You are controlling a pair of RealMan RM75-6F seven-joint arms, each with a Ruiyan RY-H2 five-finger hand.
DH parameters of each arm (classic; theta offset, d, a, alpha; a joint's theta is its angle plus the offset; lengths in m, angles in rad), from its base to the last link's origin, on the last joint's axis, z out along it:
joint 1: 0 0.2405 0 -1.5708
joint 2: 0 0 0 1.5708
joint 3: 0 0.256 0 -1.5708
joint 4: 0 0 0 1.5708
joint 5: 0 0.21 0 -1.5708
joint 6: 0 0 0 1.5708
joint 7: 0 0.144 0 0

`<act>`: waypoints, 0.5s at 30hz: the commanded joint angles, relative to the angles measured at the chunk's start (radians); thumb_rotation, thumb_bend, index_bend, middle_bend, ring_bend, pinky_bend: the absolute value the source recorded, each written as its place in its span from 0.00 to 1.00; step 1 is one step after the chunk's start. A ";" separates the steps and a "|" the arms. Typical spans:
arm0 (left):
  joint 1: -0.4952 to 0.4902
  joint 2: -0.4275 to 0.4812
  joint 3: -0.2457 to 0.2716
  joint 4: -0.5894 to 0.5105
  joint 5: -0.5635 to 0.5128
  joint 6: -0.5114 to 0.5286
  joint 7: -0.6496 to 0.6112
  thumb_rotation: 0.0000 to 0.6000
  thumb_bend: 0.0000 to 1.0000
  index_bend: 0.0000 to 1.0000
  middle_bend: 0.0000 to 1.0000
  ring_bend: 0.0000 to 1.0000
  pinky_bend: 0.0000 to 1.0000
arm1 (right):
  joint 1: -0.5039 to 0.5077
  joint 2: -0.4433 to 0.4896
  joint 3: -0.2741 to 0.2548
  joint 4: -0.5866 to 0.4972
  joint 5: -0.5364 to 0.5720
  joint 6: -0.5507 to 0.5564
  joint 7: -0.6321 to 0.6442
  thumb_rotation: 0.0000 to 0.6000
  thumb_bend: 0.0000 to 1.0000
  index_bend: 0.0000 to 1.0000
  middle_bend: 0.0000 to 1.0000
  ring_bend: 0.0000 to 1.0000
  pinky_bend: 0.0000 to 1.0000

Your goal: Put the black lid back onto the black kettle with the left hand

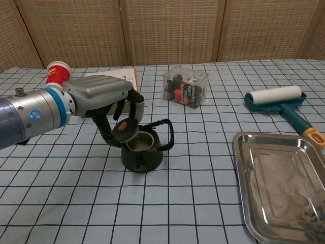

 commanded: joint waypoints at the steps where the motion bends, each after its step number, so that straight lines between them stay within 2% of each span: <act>1: -0.025 -0.025 -0.005 0.018 -0.022 -0.008 0.019 1.00 0.10 0.51 0.43 0.51 0.58 | 0.002 0.000 0.004 0.004 0.009 -0.006 0.006 1.00 0.21 0.00 0.00 0.00 0.00; 8: -0.068 -0.052 -0.006 0.027 -0.073 0.001 0.065 1.00 0.09 0.50 0.42 0.51 0.56 | 0.002 0.004 0.007 0.006 0.016 -0.010 0.022 1.00 0.21 0.00 0.00 0.00 0.00; 10: -0.076 -0.055 -0.007 0.026 -0.085 0.006 0.074 1.00 0.08 0.44 0.36 0.47 0.51 | 0.002 0.005 0.008 0.006 0.016 -0.009 0.025 1.00 0.21 0.00 0.00 0.00 0.00; 12: -0.082 -0.053 -0.005 0.017 -0.110 0.005 0.084 1.00 0.03 0.24 0.16 0.27 0.34 | 0.001 0.007 0.008 0.006 0.017 -0.009 0.030 1.00 0.21 0.00 0.00 0.00 0.00; 14: -0.090 -0.043 -0.003 -0.001 -0.143 -0.002 0.092 1.00 0.00 0.07 0.03 0.09 0.20 | 0.001 0.009 0.008 0.006 0.016 -0.008 0.034 1.00 0.21 0.00 0.00 0.00 0.00; 15: -0.092 -0.038 -0.002 -0.010 -0.153 -0.003 0.090 1.00 0.00 0.02 0.00 0.03 0.15 | 0.000 0.010 0.008 0.006 0.015 -0.006 0.036 1.00 0.21 0.00 0.00 0.00 0.00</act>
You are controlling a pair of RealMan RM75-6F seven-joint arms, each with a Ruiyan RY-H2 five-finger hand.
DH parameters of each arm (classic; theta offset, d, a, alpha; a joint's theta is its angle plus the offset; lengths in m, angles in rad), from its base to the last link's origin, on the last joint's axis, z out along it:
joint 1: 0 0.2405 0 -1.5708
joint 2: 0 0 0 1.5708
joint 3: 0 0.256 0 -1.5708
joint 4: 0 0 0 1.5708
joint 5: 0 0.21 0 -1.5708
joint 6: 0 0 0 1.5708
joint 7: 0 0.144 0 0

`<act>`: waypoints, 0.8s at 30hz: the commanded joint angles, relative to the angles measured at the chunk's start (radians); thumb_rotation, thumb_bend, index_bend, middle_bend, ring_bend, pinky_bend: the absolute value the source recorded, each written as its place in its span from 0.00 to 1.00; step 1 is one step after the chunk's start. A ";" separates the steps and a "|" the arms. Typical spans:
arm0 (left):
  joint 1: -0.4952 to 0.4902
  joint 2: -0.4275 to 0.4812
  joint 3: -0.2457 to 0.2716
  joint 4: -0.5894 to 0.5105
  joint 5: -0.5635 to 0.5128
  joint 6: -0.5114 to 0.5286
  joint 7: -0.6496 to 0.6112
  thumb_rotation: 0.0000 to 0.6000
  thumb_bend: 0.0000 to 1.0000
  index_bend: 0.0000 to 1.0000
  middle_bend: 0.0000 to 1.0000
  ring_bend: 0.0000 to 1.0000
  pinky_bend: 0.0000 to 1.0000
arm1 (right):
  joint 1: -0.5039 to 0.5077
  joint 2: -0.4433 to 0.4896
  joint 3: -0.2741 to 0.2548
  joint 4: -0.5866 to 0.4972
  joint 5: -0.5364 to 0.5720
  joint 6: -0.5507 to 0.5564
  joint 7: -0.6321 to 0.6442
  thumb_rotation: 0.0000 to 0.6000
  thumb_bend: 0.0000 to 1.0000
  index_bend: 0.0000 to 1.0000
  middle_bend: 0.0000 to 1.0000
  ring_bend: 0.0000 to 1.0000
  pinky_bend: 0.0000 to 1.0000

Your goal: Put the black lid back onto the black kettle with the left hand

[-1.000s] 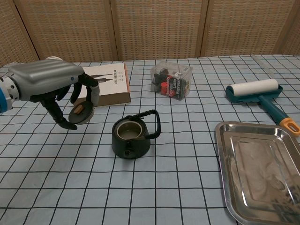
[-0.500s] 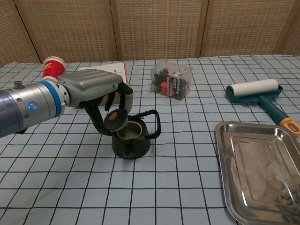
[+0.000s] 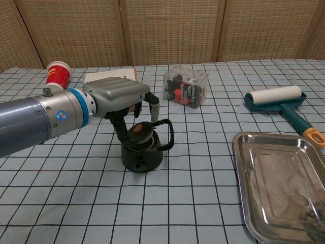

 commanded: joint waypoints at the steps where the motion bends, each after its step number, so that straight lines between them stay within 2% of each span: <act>1: -0.011 0.017 0.003 -0.033 -0.038 -0.005 0.003 1.00 0.00 0.00 0.00 0.01 0.13 | -0.001 0.002 0.000 -0.001 -0.002 0.003 0.005 1.00 0.21 0.00 0.00 0.00 0.00; 3: -0.012 0.030 0.005 -0.050 -0.038 -0.004 -0.010 1.00 0.00 0.00 0.00 0.00 0.09 | -0.002 0.004 0.000 -0.001 -0.002 0.004 0.008 1.00 0.21 0.00 0.00 0.00 0.00; 11: 0.004 0.098 -0.001 -0.106 0.028 0.051 -0.068 1.00 0.00 0.00 0.00 0.00 0.07 | -0.003 0.005 -0.002 -0.005 -0.010 0.007 0.005 1.00 0.21 0.00 0.00 0.00 0.00; 13: 0.015 0.117 -0.002 -0.117 0.056 0.070 -0.095 1.00 0.14 0.00 0.00 0.00 0.09 | -0.003 0.004 -0.002 -0.006 -0.011 0.008 0.003 1.00 0.21 0.00 0.00 0.00 0.00; 14: 0.021 0.127 0.000 -0.123 0.071 0.076 -0.111 1.00 0.35 0.04 0.00 0.01 0.14 | -0.003 0.004 -0.002 -0.006 -0.012 0.009 0.002 1.00 0.21 0.00 0.00 0.00 0.00; 15: 0.029 0.143 0.004 -0.134 0.091 0.073 -0.142 1.00 0.62 0.12 0.01 0.03 0.19 | -0.003 0.004 -0.003 -0.007 -0.013 0.010 0.000 1.00 0.21 0.00 0.00 0.00 0.00; 17: 0.041 0.169 0.012 -0.156 0.109 0.051 -0.202 1.00 0.93 0.29 0.05 0.09 0.27 | -0.003 0.003 -0.004 -0.009 -0.015 0.010 -0.003 1.00 0.21 0.00 0.00 0.00 0.00; 18: 0.045 0.189 0.022 -0.168 0.119 0.031 -0.230 1.00 0.99 0.35 0.08 0.12 0.29 | -0.003 0.003 -0.004 -0.010 -0.016 0.010 -0.005 1.00 0.21 0.00 0.00 0.00 0.00; 19: 0.047 0.207 0.032 -0.177 0.128 0.012 -0.249 1.00 1.00 0.37 0.09 0.14 0.30 | -0.003 0.002 -0.005 -0.011 -0.018 0.011 -0.008 1.00 0.21 0.00 0.00 0.00 0.00; 24: 0.044 0.251 0.078 -0.209 0.135 -0.063 -0.292 1.00 1.00 0.38 0.11 0.15 0.32 | -0.003 -0.001 -0.007 -0.014 -0.021 0.012 -0.019 1.00 0.21 0.00 0.00 0.00 0.00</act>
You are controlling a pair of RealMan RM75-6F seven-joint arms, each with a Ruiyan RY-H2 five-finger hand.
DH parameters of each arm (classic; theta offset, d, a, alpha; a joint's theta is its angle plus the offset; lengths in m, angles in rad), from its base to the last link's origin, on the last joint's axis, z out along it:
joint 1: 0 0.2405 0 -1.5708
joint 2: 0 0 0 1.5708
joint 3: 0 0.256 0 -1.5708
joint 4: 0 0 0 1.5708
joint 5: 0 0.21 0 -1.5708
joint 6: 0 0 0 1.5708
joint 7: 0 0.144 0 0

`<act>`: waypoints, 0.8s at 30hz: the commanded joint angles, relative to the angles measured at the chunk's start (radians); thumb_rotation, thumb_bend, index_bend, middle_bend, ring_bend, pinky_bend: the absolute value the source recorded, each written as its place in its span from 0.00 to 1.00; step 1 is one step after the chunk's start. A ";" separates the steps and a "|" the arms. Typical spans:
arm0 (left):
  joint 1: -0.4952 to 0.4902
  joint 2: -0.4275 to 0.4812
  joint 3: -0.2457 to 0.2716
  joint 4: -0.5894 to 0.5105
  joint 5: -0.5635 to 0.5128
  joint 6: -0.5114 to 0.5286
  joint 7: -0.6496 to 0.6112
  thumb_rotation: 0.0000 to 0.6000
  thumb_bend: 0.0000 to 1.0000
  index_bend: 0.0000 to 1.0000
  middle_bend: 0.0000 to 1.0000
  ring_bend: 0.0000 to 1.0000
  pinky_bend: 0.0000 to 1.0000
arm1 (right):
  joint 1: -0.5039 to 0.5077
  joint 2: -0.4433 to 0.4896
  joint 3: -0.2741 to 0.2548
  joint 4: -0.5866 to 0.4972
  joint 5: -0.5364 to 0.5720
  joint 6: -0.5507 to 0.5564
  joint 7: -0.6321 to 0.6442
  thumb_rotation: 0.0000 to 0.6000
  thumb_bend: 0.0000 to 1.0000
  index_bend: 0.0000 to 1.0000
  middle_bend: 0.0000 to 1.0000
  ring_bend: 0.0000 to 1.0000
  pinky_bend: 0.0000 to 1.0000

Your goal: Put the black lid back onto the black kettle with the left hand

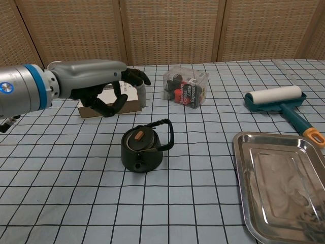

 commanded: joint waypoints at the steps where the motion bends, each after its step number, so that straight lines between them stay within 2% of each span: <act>1: 0.000 0.026 0.037 -0.026 0.007 -0.051 -0.024 1.00 1.00 0.38 0.11 0.15 0.32 | 0.000 -0.001 -0.001 -0.001 -0.001 0.000 -0.004 1.00 0.21 0.00 0.00 0.00 0.00; 6: -0.030 0.009 0.069 -0.023 -0.040 -0.076 0.040 1.00 1.00 0.34 0.08 0.15 0.32 | 0.000 -0.003 0.000 0.001 0.003 -0.002 -0.008 1.00 0.21 0.00 0.00 0.00 0.00; 11: -0.047 -0.029 0.078 -0.004 -0.081 -0.050 0.094 1.00 1.00 0.27 0.05 0.15 0.32 | 0.001 -0.002 0.002 0.004 0.009 -0.006 -0.002 1.00 0.21 0.00 0.00 0.00 0.00; 24: -0.088 -0.102 0.090 0.035 -0.176 0.001 0.189 1.00 1.00 0.27 0.05 0.15 0.32 | 0.000 0.003 0.004 0.005 0.011 -0.004 0.011 1.00 0.21 0.00 0.00 0.00 0.00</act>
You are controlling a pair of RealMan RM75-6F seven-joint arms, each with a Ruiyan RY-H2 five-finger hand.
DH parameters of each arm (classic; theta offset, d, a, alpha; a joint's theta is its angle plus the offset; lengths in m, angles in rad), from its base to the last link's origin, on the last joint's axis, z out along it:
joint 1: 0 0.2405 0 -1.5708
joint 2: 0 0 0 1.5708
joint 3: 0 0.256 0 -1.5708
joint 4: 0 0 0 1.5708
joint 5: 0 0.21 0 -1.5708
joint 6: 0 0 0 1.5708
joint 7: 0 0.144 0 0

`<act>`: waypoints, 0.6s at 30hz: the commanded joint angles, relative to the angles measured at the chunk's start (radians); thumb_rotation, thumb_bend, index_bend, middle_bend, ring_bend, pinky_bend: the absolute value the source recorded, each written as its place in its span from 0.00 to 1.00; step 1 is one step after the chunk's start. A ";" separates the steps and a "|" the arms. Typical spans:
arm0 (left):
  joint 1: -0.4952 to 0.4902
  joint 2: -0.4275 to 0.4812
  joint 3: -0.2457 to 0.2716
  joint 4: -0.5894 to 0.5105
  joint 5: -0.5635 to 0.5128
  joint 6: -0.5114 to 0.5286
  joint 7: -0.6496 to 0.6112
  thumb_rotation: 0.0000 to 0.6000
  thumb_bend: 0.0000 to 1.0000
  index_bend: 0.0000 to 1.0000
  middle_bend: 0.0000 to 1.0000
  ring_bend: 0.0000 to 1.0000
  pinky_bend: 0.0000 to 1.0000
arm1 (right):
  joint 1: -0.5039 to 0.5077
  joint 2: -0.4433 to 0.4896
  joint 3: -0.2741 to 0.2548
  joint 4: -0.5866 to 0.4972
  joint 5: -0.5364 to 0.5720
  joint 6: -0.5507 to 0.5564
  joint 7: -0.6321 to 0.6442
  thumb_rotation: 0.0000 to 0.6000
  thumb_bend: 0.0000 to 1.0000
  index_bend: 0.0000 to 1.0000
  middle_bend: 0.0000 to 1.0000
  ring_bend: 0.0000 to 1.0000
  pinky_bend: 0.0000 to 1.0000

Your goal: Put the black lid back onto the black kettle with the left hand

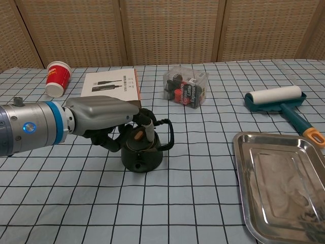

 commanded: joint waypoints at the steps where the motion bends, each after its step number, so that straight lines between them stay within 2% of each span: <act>1: -0.008 -0.014 0.002 0.011 -0.017 0.008 0.012 1.00 1.00 0.27 0.05 0.15 0.32 | 0.000 0.000 0.000 0.000 0.001 0.000 0.001 1.00 0.21 0.00 0.00 0.00 0.00; 8: -0.017 -0.033 0.009 0.027 -0.033 0.022 0.025 1.00 1.00 0.27 0.05 0.15 0.32 | 0.000 0.000 0.001 0.001 0.002 -0.002 0.003 1.00 0.21 0.00 0.00 0.00 0.00; 18: -0.002 0.014 -0.004 -0.013 0.003 0.057 -0.022 1.00 1.00 0.27 0.05 0.15 0.32 | 0.000 -0.001 0.000 0.001 0.000 -0.001 -0.001 1.00 0.21 0.00 0.00 0.00 0.00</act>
